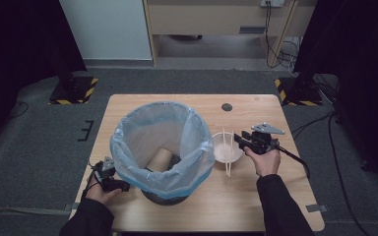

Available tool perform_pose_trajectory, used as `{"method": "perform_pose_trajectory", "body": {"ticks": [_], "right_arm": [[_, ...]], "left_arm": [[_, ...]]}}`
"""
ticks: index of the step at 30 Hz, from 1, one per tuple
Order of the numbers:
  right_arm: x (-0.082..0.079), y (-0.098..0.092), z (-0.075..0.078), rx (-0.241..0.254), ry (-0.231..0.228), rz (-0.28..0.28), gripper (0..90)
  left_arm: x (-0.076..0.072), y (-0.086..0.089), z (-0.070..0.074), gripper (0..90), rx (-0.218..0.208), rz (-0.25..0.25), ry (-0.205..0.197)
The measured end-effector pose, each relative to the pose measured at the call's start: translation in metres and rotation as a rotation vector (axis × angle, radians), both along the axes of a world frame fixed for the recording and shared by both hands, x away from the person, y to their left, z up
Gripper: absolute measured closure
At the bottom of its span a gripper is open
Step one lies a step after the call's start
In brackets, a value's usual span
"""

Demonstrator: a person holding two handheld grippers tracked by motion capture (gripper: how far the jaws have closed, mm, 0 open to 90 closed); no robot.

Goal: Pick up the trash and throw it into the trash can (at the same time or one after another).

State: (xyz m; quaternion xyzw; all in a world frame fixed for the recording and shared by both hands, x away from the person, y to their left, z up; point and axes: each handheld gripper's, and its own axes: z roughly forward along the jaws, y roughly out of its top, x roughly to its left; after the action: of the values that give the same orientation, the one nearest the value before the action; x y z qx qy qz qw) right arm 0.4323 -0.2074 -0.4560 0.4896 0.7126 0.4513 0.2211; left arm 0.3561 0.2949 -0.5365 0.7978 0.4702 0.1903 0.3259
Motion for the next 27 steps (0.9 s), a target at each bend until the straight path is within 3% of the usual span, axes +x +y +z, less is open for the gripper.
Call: {"method": "perform_pose_trajectory", "body": {"ticks": [7,19,27], "right_arm": [[0.004,0.009,-0.021,-0.04,0.063,0.0,61.8],[0.008,0.019,-0.034,-0.087,0.103,0.0,61.8],[0.009,0.015,-0.04,-0.071,0.124,-0.027,63.2]], "left_arm": [[0.0,0.0,0.0,0.0,0.0,0.0,0.0],[0.0,0.0,0.0,0.0,0.0,0.0,0.0],[0.0,0.0,0.0,0.0,0.0,0.0,0.0]]}}
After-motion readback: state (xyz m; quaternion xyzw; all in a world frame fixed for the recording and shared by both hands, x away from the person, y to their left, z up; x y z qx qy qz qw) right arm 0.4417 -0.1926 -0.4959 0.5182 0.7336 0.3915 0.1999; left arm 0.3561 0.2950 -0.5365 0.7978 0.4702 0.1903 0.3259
